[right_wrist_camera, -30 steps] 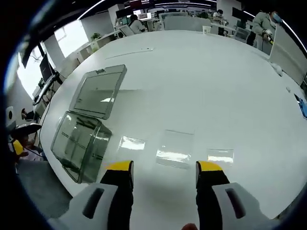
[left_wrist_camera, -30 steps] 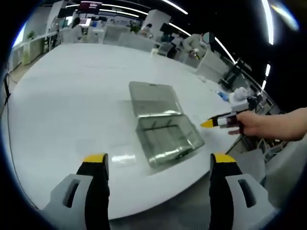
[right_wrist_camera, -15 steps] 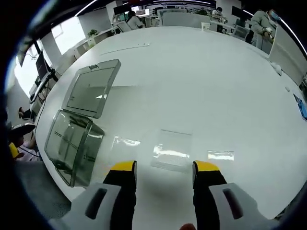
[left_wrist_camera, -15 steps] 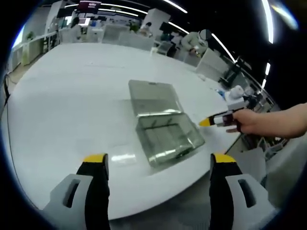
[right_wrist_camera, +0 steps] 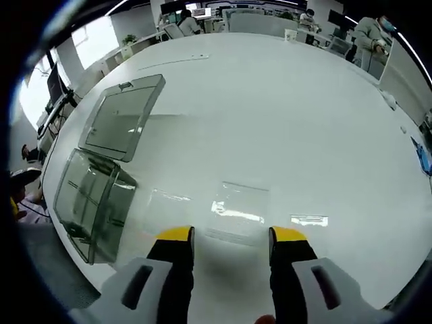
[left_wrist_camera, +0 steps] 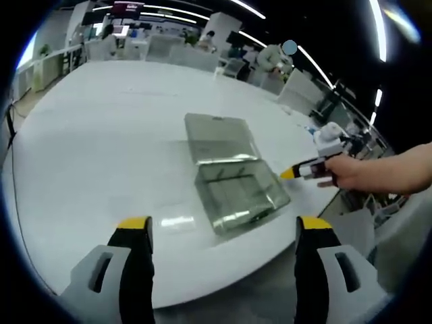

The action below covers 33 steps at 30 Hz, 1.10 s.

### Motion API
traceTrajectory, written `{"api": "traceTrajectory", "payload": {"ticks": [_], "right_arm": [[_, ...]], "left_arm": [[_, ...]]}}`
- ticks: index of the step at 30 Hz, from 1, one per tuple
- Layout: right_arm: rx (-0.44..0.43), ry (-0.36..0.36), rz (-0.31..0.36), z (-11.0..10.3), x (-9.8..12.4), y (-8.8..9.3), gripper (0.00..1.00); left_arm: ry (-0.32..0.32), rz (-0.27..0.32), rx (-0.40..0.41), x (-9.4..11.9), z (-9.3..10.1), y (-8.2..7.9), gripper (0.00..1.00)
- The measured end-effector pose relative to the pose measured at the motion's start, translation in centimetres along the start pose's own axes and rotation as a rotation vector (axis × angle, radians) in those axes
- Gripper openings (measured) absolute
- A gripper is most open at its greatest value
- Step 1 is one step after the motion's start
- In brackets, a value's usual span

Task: Insert the divider into the dual guide fixture by aligning both edges with the guide slots and pushing it downward to the bottom, including one-sided entry, uneven engagement, binding, and posture correction.

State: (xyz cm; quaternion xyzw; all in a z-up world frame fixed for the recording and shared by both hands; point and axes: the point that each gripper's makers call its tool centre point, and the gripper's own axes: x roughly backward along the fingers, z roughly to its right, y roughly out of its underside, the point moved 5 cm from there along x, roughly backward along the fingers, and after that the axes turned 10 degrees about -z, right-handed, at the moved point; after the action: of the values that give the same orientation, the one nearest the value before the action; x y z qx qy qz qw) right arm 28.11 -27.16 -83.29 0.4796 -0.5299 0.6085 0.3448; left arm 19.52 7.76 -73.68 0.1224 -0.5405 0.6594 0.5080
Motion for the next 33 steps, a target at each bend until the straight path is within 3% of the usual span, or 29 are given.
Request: {"api": "traceTrajectory", "payload": {"ticks": [20, 33], "right_arm": [[0.005, 0.032, -0.024, -0.61, 0.28, 0.02, 0.33], [0.013, 0.028, -0.147, -0.39, -0.07, -0.66, 0.30]], "left_arm": [[0.001, 0.009, 0.008, -0.05, 0.06, 0.04, 0.84], [0.006, 0.018, 0.010, -0.03, 0.36, 0.12, 0.84]]}}
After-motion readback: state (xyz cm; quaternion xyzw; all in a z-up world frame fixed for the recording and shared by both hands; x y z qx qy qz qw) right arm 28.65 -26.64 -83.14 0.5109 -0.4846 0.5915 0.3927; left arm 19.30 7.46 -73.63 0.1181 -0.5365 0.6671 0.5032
